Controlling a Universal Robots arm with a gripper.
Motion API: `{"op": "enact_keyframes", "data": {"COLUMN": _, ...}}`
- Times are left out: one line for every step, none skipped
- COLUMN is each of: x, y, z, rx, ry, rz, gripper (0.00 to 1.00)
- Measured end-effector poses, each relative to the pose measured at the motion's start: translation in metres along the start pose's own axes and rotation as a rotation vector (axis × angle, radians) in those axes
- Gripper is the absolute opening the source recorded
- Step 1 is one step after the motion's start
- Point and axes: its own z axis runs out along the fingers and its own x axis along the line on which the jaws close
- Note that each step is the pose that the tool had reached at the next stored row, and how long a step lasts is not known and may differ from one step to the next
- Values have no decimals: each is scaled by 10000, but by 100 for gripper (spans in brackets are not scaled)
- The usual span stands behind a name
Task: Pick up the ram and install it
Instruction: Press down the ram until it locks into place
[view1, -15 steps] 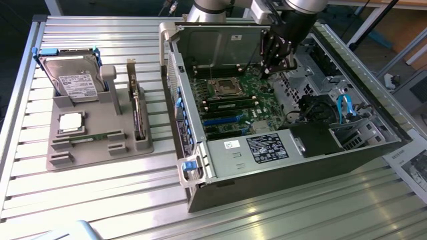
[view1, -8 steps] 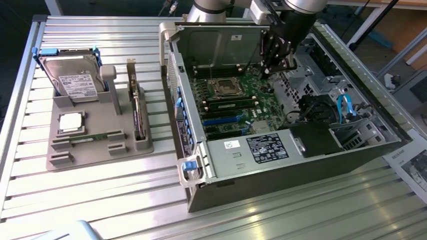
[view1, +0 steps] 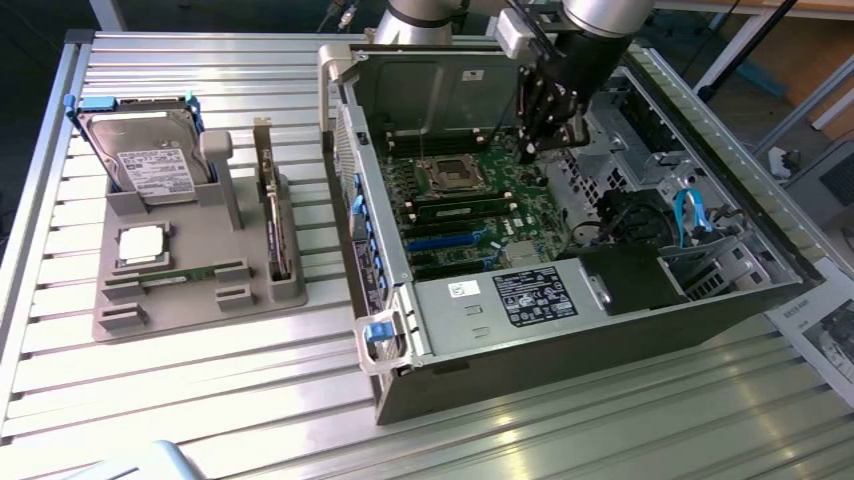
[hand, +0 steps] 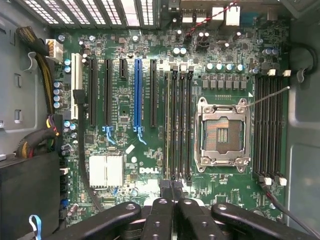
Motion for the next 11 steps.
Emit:
{"op": "enact_keyframes", "data": {"x": 0, "y": 0, "z": 13, "rx": 1, "ry": 1, "rz": 0, "gripper": 10}}
{"op": "enact_keyframes", "data": {"x": 0, "y": -1, "z": 43, "rx": 6, "ry": 0, "rz": -1, "gripper": 10}}
{"op": "enact_keyframes", "data": {"x": 0, "y": -1, "z": 63, "rx": 8, "ry": -1, "rz": 0, "gripper": 10}}
{"op": "enact_keyframes", "data": {"x": 1, "y": -1, "z": 78, "rx": 10, "ry": 0, "rz": 0, "gripper": 10}}
{"op": "enact_keyframes", "data": {"x": 1, "y": -2, "z": 97, "rx": 12, "ry": -1, "rz": -1, "gripper": 10}}
{"op": "enact_keyframes", "data": {"x": 1, "y": -2, "z": 113, "rx": 15, "ry": -1, "rz": 0, "gripper": 10}}
{"op": "enact_keyframes", "data": {"x": 1, "y": -2, "z": 132, "rx": 20, "ry": -1, "rz": 0, "gripper": 10}}
{"op": "enact_keyframes", "data": {"x": 1, "y": -3, "z": 150, "rx": 25, "ry": -1, "rz": 0, "gripper": 10}}
{"op": "enact_keyframes", "data": {"x": 1, "y": -3, "z": 168, "rx": 30, "ry": -1, "rz": -1, "gripper": 10}}
{"op": "enact_keyframes", "data": {"x": 2, "y": -3, "z": 185, "rx": 35, "ry": 0, "rz": 0, "gripper": 10}}
{"op": "enact_keyframes", "data": {"x": 2, "y": -4, "z": 213, "rx": 42, "ry": 1, "rz": -1, "gripper": 10}}
